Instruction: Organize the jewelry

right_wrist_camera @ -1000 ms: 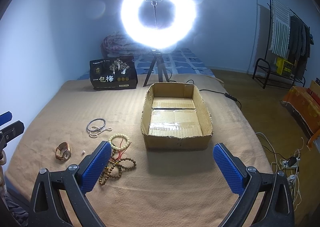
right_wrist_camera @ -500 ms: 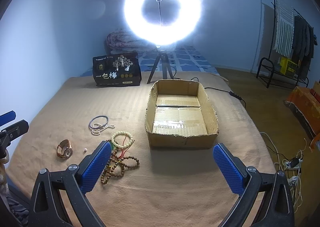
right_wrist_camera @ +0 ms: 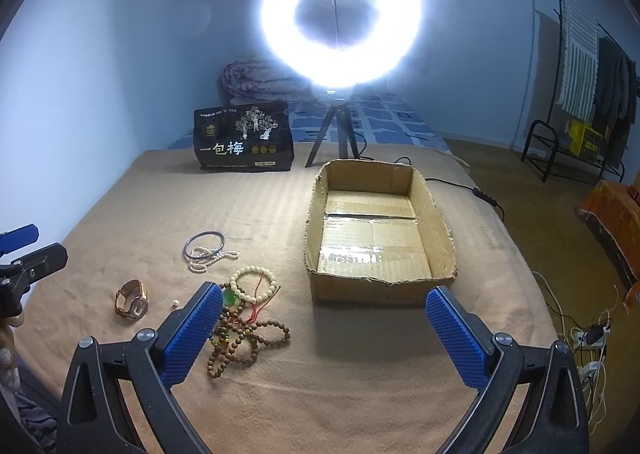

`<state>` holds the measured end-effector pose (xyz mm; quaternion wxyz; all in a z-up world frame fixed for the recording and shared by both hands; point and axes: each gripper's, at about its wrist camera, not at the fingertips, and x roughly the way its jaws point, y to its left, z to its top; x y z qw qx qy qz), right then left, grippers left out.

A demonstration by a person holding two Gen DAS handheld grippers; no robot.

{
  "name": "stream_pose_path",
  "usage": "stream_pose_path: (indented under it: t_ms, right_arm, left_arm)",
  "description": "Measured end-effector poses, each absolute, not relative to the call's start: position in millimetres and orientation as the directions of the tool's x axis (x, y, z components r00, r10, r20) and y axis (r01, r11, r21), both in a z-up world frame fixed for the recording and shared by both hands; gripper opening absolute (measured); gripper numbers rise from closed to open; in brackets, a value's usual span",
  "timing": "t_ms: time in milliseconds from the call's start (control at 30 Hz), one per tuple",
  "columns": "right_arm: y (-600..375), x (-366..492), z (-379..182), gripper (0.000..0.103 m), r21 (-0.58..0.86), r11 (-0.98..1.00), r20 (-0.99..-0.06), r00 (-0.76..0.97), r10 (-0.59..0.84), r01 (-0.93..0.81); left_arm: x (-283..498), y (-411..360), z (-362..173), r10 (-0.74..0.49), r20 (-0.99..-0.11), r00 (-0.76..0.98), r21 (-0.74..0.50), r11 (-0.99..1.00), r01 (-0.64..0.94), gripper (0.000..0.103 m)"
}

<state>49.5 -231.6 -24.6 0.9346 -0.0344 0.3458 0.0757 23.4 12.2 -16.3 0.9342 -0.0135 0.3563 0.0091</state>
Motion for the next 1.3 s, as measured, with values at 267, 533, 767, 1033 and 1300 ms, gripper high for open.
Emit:
stream_pose_path:
  t_ms: [267,533,767,1033,1300]
  right_arm:
    - [-226,52,-27,0.103,-0.037,0.981,-0.641,0.757,0.122,-0.189]
    - [-234,53,-28,0.103,-0.013,0.985,-0.651,0.749,0.123,-0.173]
    - [-236,48,-27,0.102,-0.023,0.981,-0.67,0.731,0.127,-0.192]
    - [-225,62,-45,0.1,0.008,0.955,-0.73,0.651,0.209,-0.298]
    - [-193,94,-72,0.093,0.066,0.898,-0.808,0.505,0.304,-0.434]
  left_arm:
    - [26,13,-18,0.011,-0.669,0.743,-0.019,0.999,-0.032,0.103]
    - [31,16,-21,0.014,-0.677,0.736,-0.024,0.999,-0.041,0.103]
    - [31,17,-20,0.008,-0.684,0.729,-0.029,0.999,-0.037,0.103]
    - [59,37,-30,-0.017,-0.752,0.659,-0.055,0.998,-0.036,0.089]
    - [84,69,-73,-0.059,-0.849,0.526,-0.121,0.989,-0.085,0.072]
